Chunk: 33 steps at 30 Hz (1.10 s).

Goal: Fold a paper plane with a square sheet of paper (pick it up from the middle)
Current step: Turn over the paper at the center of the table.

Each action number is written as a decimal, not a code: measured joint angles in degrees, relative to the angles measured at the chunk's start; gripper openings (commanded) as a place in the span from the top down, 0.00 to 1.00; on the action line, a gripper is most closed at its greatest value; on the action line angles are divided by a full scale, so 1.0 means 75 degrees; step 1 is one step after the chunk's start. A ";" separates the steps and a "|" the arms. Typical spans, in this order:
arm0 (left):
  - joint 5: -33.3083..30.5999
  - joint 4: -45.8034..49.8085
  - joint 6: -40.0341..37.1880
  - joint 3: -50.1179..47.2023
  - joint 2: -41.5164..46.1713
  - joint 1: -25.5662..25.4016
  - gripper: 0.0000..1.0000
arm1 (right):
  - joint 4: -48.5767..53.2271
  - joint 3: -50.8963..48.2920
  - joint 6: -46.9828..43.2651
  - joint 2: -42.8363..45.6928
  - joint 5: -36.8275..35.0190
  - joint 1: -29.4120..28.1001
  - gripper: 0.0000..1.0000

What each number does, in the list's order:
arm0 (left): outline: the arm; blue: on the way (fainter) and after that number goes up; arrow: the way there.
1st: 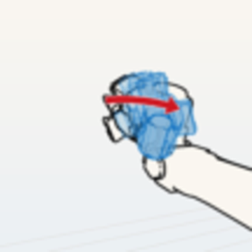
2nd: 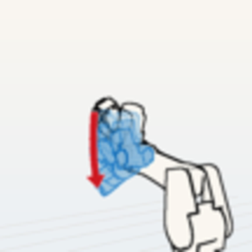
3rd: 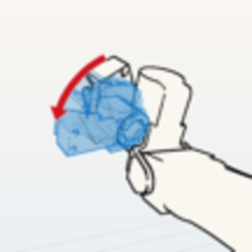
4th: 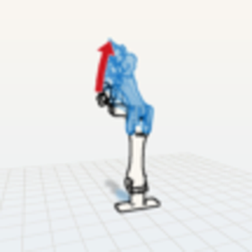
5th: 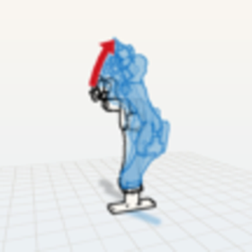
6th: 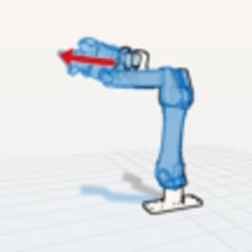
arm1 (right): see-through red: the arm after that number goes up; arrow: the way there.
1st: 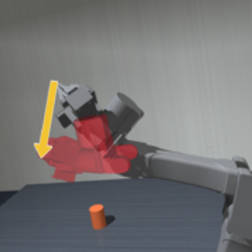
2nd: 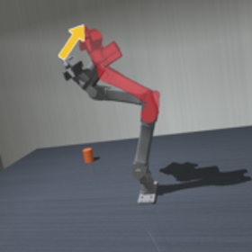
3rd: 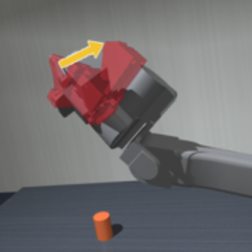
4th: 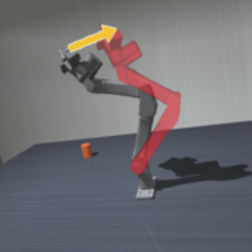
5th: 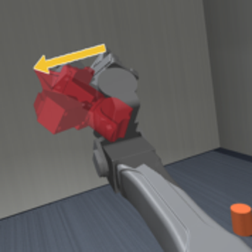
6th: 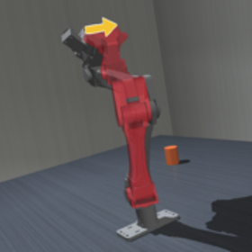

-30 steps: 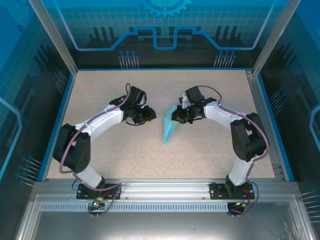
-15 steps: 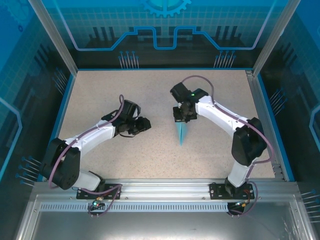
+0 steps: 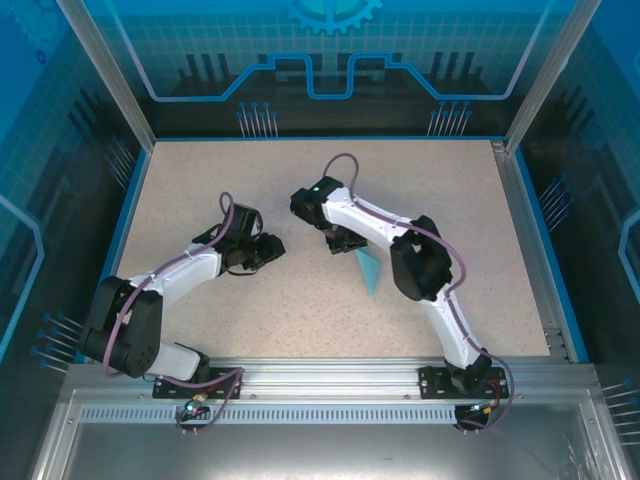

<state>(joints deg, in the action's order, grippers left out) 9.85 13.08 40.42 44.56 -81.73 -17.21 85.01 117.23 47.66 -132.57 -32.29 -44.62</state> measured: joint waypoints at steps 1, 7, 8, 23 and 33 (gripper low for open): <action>0.0000 -0.0017 -0.0003 -0.0009 0.0000 0.0041 0.67 | 0.0154 0.0259 0.0050 -0.0326 -0.0023 -0.0047 0.89; 0.0000 -0.0023 0.0000 -0.0020 0.0000 0.0114 0.67 | 0.0408 0.1536 -0.0076 -0.1620 0.0458 -0.0382 0.61; 0.0000 -0.0020 0.0003 -0.0023 0.0000 0.0117 0.66 | 0.0277 0.1588 -0.0192 -0.1641 0.0699 -0.0437 0.53; 0.0903 -0.0443 0.0026 -0.0017 -0.0152 0.0122 0.59 | -0.5088 -0.4567 -0.1408 0.4806 0.4823 0.1029 0.66; 0.1364 -0.1201 0.0720 0.0230 -0.1358 -0.0484 0.60 | -0.7834 -0.7714 -0.1311 0.4928 0.7723 0.2084 0.85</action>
<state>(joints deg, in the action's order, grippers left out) 20.08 4.08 45.82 46.28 -91.92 -20.84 26.26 59.37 37.82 -95.61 25.63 -28.99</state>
